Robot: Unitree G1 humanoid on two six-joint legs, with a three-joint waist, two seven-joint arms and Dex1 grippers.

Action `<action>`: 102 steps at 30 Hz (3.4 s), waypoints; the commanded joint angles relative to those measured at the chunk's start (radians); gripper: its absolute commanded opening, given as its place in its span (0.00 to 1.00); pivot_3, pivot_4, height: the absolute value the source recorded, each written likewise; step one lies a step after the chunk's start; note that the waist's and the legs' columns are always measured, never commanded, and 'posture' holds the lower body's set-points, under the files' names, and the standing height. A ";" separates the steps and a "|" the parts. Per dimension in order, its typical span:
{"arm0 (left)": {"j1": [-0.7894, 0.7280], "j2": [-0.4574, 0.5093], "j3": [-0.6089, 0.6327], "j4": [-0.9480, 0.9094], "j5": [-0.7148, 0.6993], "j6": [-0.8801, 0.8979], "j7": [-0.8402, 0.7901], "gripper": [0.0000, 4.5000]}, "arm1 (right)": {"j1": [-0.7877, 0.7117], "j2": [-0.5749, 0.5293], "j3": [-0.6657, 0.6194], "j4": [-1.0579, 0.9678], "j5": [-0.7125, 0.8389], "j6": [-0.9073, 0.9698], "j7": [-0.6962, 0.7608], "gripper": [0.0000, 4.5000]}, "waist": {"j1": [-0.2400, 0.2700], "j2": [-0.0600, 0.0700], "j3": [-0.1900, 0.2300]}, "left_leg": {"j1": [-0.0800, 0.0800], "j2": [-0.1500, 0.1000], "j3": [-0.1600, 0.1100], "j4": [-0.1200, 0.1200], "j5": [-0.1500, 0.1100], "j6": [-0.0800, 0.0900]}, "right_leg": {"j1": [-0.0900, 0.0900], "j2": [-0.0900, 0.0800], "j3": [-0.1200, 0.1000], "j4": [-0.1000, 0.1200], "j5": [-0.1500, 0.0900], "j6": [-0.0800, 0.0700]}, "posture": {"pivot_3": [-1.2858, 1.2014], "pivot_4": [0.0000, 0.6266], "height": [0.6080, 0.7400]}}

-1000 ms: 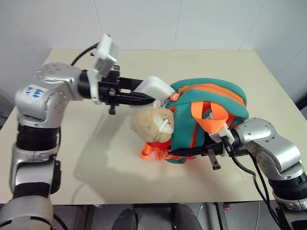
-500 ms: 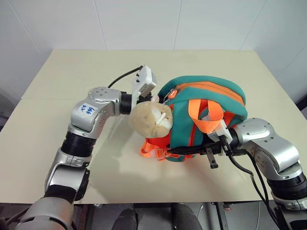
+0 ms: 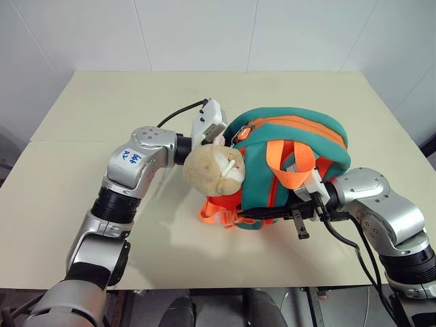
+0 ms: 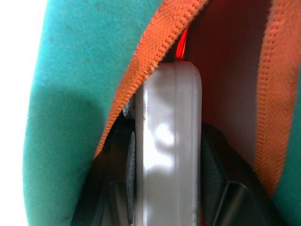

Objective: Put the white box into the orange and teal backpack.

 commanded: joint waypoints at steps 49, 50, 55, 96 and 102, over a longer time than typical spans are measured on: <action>0.265 0.411 0.556 -0.628 -0.859 0.423 0.392 0.99 | -0.040 0.028 0.027 0.086 -0.040 -0.087 0.029 0.12 | -0.002 0.000 0.000 | 0.004 0.001 0.000 -0.003 -0.001 0.001 | 0.001 0.000 0.002 0.001 0.001 -0.002 | 0.52 0.24 1.00; 0.264 0.406 0.552 -0.628 -0.883 0.419 0.418 0.99 | -0.043 0.030 0.029 0.092 -0.041 -0.090 0.031 0.12 | -0.001 0.000 0.000 | 0.004 0.001 0.000 -0.002 -0.001 0.001 | 0.001 0.001 0.002 0.001 0.002 -0.002 | 0.52 0.24 1.00; 0.290 0.460 0.504 -0.653 -0.936 0.443 0.463 0.99 | -0.055 0.038 0.038 0.118 -0.053 -0.109 0.044 0.12 | -0.001 0.000 0.000 | 0.004 0.001 0.000 -0.003 0.000 0.000 | 0.001 0.001 0.002 -0.001 0.002 -0.002 | 0.52 0.24 1.00; 0.139 0.631 0.405 -0.410 -0.807 0.393 0.207 0.11 | -0.038 0.070 0.041 0.119 -0.084 -0.131 0.018 0.12 | -0.004 0.000 0.000 | 0.003 0.001 0.001 -0.005 0.001 -0.001 | 0.001 0.002 0.003 -0.003 0.002 -0.003 | 0.52 0.24 1.00; 0.134 0.758 0.313 -0.279 -0.574 0.275 -0.036 0.11 | -0.017 0.067 0.036 0.098 -0.080 -0.129 0.005 0.12 | -0.004 0.000 0.000 | 0.003 0.002 0.002 -0.006 0.001 -0.001 | 0.000 0.003 0.003 -0.004 0.001 -0.003 | 0.52 0.24 1.00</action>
